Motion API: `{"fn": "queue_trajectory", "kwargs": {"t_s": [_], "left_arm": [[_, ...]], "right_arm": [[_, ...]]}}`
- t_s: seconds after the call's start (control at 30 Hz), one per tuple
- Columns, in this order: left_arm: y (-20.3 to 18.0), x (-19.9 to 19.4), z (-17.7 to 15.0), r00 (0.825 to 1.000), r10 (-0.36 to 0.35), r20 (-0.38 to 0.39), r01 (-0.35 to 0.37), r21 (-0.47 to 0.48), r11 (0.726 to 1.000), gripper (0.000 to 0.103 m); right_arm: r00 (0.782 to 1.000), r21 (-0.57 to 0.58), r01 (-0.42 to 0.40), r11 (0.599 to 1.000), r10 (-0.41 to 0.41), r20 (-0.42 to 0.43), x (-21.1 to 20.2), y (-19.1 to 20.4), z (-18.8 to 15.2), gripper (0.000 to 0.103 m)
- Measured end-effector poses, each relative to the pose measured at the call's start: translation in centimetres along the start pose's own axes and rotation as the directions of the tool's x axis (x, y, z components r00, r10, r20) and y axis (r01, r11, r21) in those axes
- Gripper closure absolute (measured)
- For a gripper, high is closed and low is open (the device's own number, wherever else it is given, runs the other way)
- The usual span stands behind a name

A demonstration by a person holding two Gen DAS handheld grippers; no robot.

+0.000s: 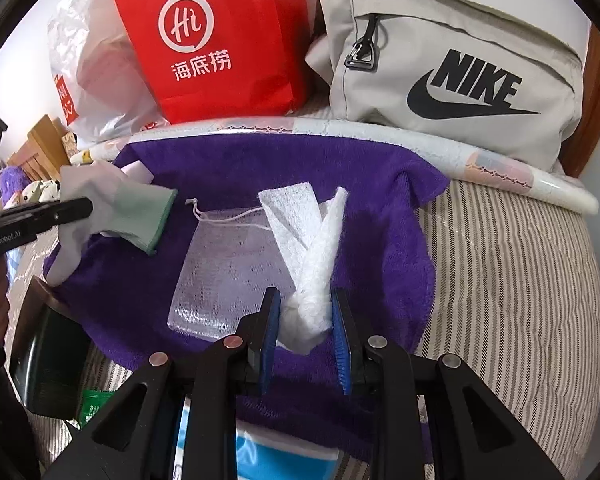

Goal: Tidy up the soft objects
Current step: 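Carry the white cloth and white glove over the purple towel with both tools, then open both tools to drop the glove and cloth onto the towel, withdraw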

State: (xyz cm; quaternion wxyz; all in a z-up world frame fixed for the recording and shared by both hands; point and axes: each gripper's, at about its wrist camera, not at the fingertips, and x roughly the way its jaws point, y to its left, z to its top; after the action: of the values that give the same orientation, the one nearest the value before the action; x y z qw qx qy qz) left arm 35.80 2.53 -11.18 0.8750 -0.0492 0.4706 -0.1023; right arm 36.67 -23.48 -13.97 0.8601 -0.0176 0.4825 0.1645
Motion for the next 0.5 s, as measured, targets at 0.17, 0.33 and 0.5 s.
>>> {"fn": "queue_trajectory", "kwargs": {"t_s": [0.17, 0.33, 0.5], "left_arm": [[0.2, 0.1, 0.0, 1.0, -0.008, -0.009, 0.008, -0.001, 1.0, 0.09], [0.4, -0.2, -0.1, 1.0, -0.012, -0.02, 0.012, -0.014, 1.0, 0.088], [0.5, -0.9, -0.6, 1.0, 0.017, -0.024, -0.017, -0.011, 1.0, 0.069]], "right_arm": [[1.0, -0.016, 0.012, 1.0, -0.012, -0.011, 0.4, 0.0, 0.4, 0.077], [0.999, 0.001, -0.021, 1.0, 0.021, -0.026, 0.9, -0.3, 0.5, 0.076], [0.998, 0.016, -0.052, 0.999, 0.053, -0.034, 0.8, -0.7, 0.2, 0.061]]}}
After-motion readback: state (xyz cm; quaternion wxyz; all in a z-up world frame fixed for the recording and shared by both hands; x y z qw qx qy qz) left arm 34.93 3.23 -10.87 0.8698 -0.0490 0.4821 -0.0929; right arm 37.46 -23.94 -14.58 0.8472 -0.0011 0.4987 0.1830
